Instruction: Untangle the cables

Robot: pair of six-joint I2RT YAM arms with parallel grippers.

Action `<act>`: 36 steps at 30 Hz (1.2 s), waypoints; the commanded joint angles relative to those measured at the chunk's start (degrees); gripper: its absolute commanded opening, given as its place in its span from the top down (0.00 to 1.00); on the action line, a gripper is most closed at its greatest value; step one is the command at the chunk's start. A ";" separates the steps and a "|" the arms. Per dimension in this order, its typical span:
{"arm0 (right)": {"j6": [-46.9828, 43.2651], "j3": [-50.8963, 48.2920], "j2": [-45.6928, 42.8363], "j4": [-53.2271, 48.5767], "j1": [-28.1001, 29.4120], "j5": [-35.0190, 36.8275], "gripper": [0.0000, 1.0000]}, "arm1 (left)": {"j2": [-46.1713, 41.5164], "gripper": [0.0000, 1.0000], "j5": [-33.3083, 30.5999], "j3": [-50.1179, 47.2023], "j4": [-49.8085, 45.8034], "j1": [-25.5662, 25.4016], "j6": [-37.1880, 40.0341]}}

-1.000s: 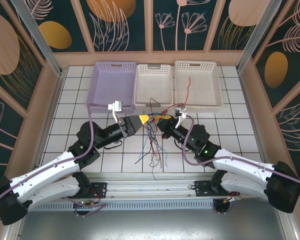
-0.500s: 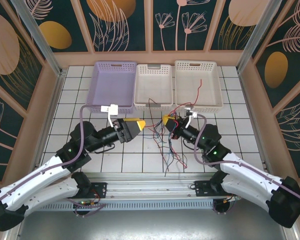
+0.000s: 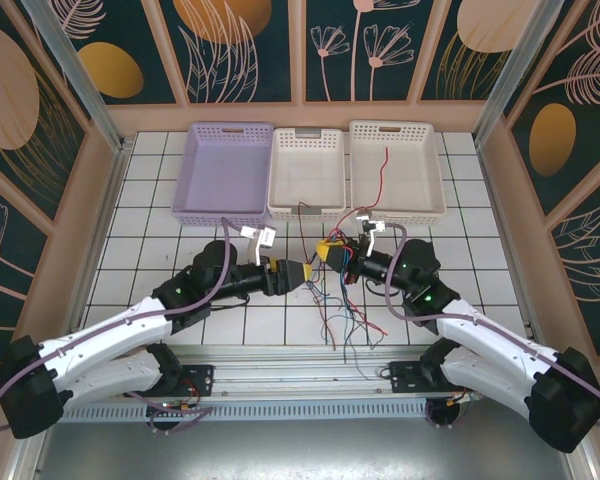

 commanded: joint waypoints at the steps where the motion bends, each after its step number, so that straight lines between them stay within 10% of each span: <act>1: 1.24 2.00 0.79 2.08 0.18 -3.53 1.00 | 1.46 0.32 2.58 0.25 4.37 -0.35 1.30; 12: 1.23 3.24 3.52 1.80 1.01 -4.39 1.00 | 2.58 0.67 5.47 -1.54 9.26 -0.30 0.53; 17: 1.89 3.32 4.08 2.04 1.10 -4.43 1.00 | 3.27 0.98 5.59 -2.54 12.09 -0.37 -0.62; 22: 2.03 3.61 3.97 -0.69 1.10 -3.64 1.00 | 0.94 1.00 2.30 -3.36 11.43 -0.30 -0.14; 29: 2.15 1.82 2.40 -1.95 1.02 -4.20 0.60 | -2.85 1.00 -3.84 -4.59 9.04 -0.32 -0.74; 36: 2.99 0.69 3.46 2.50 2.20 -5.52 0.60 | -1.27 1.00 -2.84 -5.96 14.04 -0.34 -3.36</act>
